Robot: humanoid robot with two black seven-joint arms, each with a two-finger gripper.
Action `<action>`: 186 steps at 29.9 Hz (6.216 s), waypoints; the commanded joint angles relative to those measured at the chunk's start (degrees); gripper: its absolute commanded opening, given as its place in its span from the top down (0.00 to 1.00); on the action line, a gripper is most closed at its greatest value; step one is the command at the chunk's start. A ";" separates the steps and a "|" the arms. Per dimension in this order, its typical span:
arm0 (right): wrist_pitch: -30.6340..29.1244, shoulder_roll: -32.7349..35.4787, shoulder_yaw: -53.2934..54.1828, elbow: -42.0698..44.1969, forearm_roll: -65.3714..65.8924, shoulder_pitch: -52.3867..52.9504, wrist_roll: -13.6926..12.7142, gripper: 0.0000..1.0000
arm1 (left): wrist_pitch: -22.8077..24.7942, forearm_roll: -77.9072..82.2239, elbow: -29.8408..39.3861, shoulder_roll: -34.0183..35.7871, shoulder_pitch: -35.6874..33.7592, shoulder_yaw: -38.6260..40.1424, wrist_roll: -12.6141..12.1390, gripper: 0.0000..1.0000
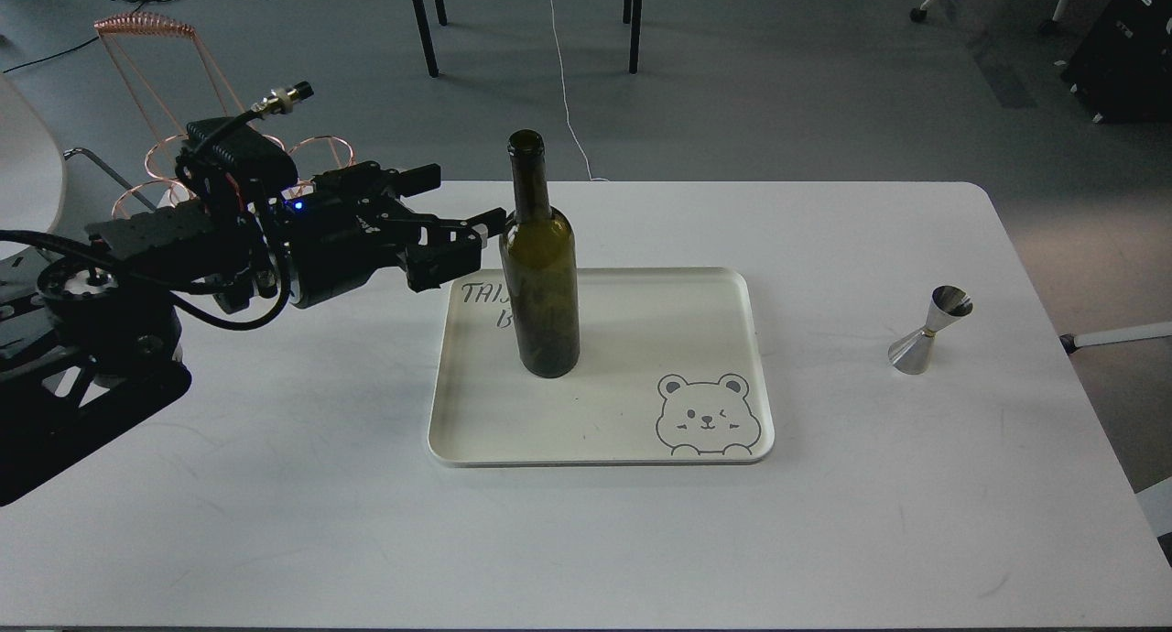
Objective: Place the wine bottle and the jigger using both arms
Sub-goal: 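Reach the left gripper to the wine bottle neck and grasp it, then lift the green wine bottle and carry it toward the copper rack, then lower the bottle into a slot of the copper rack, then release the bottle and withdraw the left gripper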
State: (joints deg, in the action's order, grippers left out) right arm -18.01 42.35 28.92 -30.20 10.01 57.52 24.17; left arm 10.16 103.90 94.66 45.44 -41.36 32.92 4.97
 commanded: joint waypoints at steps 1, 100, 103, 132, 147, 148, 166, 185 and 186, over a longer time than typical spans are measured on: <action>-0.01 0.02 0.17 -0.12 0.01 -0.04 0.00 0.06 | -0.14 0.16 -0.52 -2.02 -0.12 0.22 -0.22 0.10; -0.01 0.28 1.23 -0.03 -0.78 0.04 0.00 0.06 | 0.30 -8.89 -34.36 6.59 -17.35 -0.92 9.53 0.91; -0.01 0.28 1.23 -0.03 -0.78 0.04 0.00 0.06 | -0.75 -9.16 -34.36 6.24 -17.53 -3.56 9.62 0.90; -0.01 0.63 1.32 -0.38 -0.78 -0.22 0.09 0.06 | -5.85 -13.55 -40.60 1.84 -16.12 -10.33 9.97 0.22; -0.98 1.95 1.32 -0.21 -1.92 -0.66 0.09 0.02 | -4.79 -65.03 -40.60 10.98 -19.02 -6.73 12.78 0.02; -0.80 1.95 1.32 -0.03 -1.92 -0.75 0.00 0.02 | -4.79 -67.41 -40.60 11.77 -18.93 -6.64 13.39 0.02; -0.71 -1.13 1.67 2.86 -16.32 -7.86 0.09 0.01 | 9.69 -111.88 -58.42 4.40 -10.06 -6.73 17.97 0.02; -2.82 -11.06 4.04 8.05 -24.60 -12.08 -2.46 0.01 | 17.84 -119.90 -82.00 -12.83 -3.47 3.81 16.30 0.02; -3.00 -10.97 3.95 8.05 -24.60 -12.08 -2.46 0.01 | 17.84 -119.99 -81.91 -12.92 -3.38 4.52 16.04 0.02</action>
State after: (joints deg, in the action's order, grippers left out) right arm -20.74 31.43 33.21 -22.20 -14.68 45.60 21.67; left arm 28.01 -15.98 12.62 33.18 -45.30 35.54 21.43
